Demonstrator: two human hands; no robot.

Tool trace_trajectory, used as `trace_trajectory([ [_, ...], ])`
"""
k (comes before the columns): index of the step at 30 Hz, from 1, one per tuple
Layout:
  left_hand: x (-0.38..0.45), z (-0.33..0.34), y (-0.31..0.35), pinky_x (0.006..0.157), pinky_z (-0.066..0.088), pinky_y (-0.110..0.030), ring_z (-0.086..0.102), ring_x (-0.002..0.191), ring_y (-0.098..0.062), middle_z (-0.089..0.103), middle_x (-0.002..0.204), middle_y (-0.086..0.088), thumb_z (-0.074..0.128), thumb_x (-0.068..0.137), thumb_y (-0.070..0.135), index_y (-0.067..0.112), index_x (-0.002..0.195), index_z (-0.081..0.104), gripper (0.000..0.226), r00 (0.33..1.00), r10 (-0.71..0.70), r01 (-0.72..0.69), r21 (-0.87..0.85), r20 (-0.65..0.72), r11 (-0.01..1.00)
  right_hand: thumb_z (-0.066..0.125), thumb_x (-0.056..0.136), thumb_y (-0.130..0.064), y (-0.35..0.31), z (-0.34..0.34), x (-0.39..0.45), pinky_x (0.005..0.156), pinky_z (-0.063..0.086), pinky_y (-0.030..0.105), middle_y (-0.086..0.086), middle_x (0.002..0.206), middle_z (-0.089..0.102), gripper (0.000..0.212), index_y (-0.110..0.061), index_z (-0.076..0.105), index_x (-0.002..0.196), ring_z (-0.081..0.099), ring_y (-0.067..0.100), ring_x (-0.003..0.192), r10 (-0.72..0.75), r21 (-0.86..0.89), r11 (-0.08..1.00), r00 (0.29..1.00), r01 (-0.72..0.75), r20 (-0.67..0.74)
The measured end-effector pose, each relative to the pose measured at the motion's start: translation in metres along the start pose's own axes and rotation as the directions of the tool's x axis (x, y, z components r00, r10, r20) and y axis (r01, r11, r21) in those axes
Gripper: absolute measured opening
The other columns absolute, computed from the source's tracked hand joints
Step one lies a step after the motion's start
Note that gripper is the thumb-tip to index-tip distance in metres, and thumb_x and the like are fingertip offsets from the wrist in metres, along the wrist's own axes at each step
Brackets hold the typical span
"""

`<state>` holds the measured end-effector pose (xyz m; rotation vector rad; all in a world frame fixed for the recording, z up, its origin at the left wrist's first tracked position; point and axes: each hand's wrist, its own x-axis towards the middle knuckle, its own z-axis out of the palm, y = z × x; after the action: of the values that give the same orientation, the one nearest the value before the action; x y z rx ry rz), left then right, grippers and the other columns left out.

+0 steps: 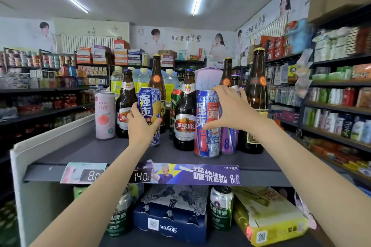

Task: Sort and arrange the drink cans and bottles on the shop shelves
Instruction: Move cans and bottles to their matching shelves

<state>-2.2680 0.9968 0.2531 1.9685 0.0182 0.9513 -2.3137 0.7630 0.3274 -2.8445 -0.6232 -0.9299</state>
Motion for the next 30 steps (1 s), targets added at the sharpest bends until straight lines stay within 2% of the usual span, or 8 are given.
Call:
trace_trajectory([
  [4, -0.006, -0.004, 0.007, 0.096, 0.036, -0.038, 0.036, 0.125, -0.033, 0.026, 0.142, -0.021, 0.065, 0.086, 0.024, 0.004, 0.146, 0.009, 0.085, 0.999, 0.017, -0.013, 0.125, -0.030, 0.992, 0.076, 0.061, -0.059, 0.003, -0.004, -0.001, 0.113, 0.001, 0.053, -0.001, 0.138, 0.030, 0.102, -0.017, 0.023, 0.137, 0.024, 0.020, 0.134, -0.019, 0.010, 1.000, 0.998, 0.019, 0.058],
  [7, -0.015, -0.004, 0.024, 0.098, 0.035, -0.039, 0.036, 0.125, -0.034, 0.033, 0.138, -0.022, 0.061, 0.086, 0.016, 0.001, 0.143, 0.022, 0.071, 0.914, 0.370, -0.327, 0.240, -0.166, 0.914, 0.075, 0.060, -0.061, 0.004, -0.003, 0.001, 0.114, 0.002, 0.054, 0.000, 0.139, 0.029, 0.105, -0.016, 0.021, 0.138, 0.023, 0.020, 0.134, -0.028, -0.001, 1.000, 0.997, 0.029, 0.068],
  [9, -0.021, 0.002, 0.040, 0.094, 0.034, -0.027, 0.040, 0.121, -0.022, 0.038, 0.133, -0.012, 0.059, 0.088, 0.015, 0.007, 0.143, 0.025, 0.065, 0.884, 0.465, -0.459, 0.097, -0.049, 0.883, 0.075, 0.060, -0.061, 0.005, -0.004, 0.001, 0.114, 0.003, 0.055, 0.000, 0.140, 0.028, 0.107, -0.015, 0.020, 0.139, 0.023, 0.021, 0.134, -0.041, -0.014, 0.999, 0.997, 0.042, 0.071],
  [12, -0.021, 0.017, 0.050, 0.094, 0.035, -0.022, 0.042, 0.118, -0.011, 0.042, 0.126, 0.001, 0.062, 0.088, 0.018, 0.012, 0.144, 0.021, 0.070, 0.916, 0.250, -0.192, -0.205, 0.313, 0.960, 0.077, 0.061, -0.057, 0.007, -0.006, 0.000, 0.114, 0.004, 0.054, 0.000, 0.139, 0.028, 0.105, -0.016, 0.020, 0.139, 0.024, 0.020, 0.133, -0.058, 0.010, 0.998, 0.995, 0.057, 0.082],
  [16, -0.010, 0.027, 0.039, 0.096, 0.045, -0.034, 0.055, 0.112, -0.018, 0.054, 0.128, -0.004, 0.069, 0.081, 0.015, 0.016, 0.133, 0.036, 0.061, 0.777, -0.034, 0.312, -0.337, 0.629, 0.888, 0.078, 0.061, -0.056, 0.010, -0.008, 0.000, 0.114, 0.003, 0.056, 0.000, 0.141, 0.027, 0.105, -0.016, 0.020, 0.139, 0.023, 0.019, 0.134, -0.083, 0.008, 0.997, 0.992, 0.082, 0.100],
  [19, -0.006, 0.031, 0.036, 0.096, 0.046, -0.038, 0.057, 0.109, -0.020, 0.059, 0.119, -0.006, 0.075, 0.073, 0.010, 0.016, 0.128, 0.037, 0.066, 0.747, -0.053, 0.305, -0.271, 0.662, 0.913, 0.078, 0.061, -0.056, 0.011, -0.007, 0.002, 0.113, 0.006, 0.057, 0.001, 0.143, 0.025, 0.108, -0.014, 0.018, 0.140, 0.022, 0.020, 0.136, -0.094, -0.007, 0.995, 0.990, 0.095, 0.109],
  [25, -0.009, 0.033, 0.041, 0.088, 0.046, -0.033, 0.058, 0.093, -0.015, 0.059, 0.103, 0.000, 0.078, 0.069, 0.008, 0.017, 0.116, 0.039, 0.062, 0.821, -0.071, 0.232, -0.218, 0.567, 0.948, 0.078, 0.061, -0.056, 0.014, -0.007, 0.001, 0.114, 0.006, 0.055, 0.001, 0.147, 0.022, 0.111, -0.013, 0.015, 0.142, 0.020, 0.020, 0.138, -0.104, 0.001, 0.994, 0.989, 0.105, 0.104],
  [30, -0.013, 0.035, 0.042, 0.086, 0.046, -0.032, 0.057, 0.102, -0.021, 0.058, 0.116, -0.007, 0.082, 0.066, 0.014, 0.009, 0.126, 0.037, 0.076, 0.873, -0.101, 0.203, -0.169, 0.477, 0.964, 0.079, 0.061, -0.054, 0.011, -0.008, 0.000, 0.113, 0.005, 0.056, 0.002, 0.145, 0.024, 0.109, -0.013, 0.017, 0.141, 0.021, 0.020, 0.136, -0.105, 0.008, 0.995, 0.990, 0.104, 0.098],
])
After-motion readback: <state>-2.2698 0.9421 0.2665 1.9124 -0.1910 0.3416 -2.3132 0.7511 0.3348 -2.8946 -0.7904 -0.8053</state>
